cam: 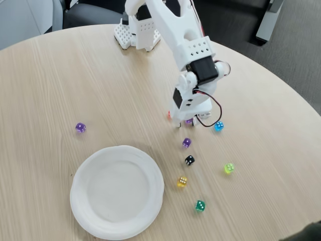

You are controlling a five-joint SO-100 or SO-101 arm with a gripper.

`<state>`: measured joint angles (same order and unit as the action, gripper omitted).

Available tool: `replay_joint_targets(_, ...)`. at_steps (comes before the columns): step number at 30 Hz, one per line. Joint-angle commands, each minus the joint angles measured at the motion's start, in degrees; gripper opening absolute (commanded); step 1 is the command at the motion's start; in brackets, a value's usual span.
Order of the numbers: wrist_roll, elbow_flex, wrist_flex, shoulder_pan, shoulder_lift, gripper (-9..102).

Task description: Pick a purple dice and put it in the plate.

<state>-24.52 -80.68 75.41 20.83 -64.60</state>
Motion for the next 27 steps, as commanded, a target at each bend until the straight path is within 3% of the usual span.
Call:
replay_joint_targets(1, -2.02, 0.88, -0.09, 0.00, -0.97, 14)
replay_joint_targets(12, -2.81, 0.88, 4.66, -0.88, -0.18, 13)
replay_joint_targets(27, -7.47, 0.88, 4.13, -0.88, -0.18, 14)
